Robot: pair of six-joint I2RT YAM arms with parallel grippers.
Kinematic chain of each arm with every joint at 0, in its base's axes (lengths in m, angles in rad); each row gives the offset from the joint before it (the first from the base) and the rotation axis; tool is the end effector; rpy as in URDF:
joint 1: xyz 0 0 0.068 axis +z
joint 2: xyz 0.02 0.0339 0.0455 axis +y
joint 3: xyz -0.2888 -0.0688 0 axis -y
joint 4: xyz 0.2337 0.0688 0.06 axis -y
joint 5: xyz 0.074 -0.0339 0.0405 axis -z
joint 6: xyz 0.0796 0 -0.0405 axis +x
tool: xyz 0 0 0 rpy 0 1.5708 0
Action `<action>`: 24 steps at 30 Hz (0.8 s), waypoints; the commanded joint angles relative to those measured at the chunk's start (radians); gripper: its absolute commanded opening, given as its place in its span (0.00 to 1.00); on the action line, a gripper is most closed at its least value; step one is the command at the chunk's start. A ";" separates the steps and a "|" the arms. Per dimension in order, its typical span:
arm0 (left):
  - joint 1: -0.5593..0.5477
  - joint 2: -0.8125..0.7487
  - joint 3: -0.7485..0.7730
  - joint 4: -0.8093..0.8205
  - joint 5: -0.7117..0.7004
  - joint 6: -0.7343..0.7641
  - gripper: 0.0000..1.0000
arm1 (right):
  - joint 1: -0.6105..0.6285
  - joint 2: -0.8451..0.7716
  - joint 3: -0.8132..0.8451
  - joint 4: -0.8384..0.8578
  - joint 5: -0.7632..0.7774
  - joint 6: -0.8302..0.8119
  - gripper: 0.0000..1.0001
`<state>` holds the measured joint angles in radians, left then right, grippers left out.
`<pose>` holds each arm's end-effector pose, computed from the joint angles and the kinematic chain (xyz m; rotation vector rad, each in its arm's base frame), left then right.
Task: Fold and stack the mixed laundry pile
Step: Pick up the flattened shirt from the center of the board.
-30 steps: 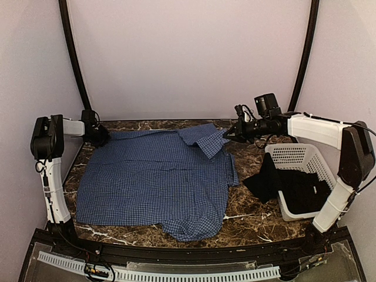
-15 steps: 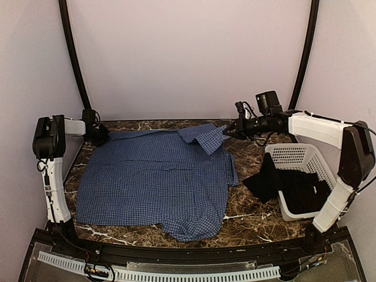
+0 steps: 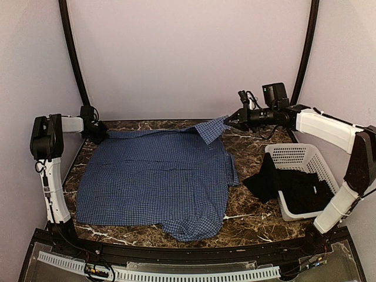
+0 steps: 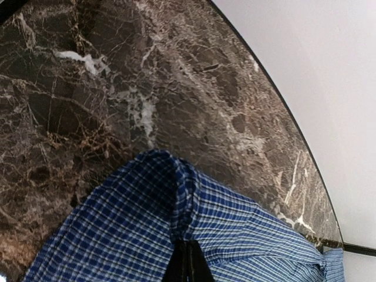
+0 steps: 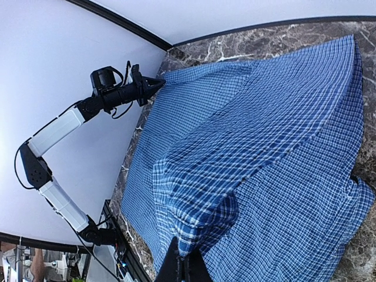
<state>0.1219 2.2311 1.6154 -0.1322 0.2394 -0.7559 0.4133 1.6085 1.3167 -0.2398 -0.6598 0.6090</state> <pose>0.5319 0.0461 0.1527 -0.8926 2.1935 -0.5919 0.3375 0.2013 0.3229 -0.2150 2.2424 1.2788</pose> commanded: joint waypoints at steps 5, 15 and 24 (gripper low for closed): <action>0.023 -0.196 0.042 -0.166 0.031 0.060 0.00 | 0.035 -0.142 -0.015 0.001 0.007 0.020 0.00; 0.060 -0.357 -0.082 -0.236 0.050 0.084 0.00 | 0.115 -0.298 -0.084 -0.046 0.079 0.058 0.00; 0.063 -0.493 -0.217 -0.269 0.031 0.111 0.00 | 0.181 -0.446 -0.168 -0.097 0.135 0.106 0.00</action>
<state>0.1799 1.8317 1.4456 -0.3603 0.2771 -0.6758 0.5644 1.2179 1.1835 -0.3264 -0.5610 0.6827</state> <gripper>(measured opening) 0.006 0.004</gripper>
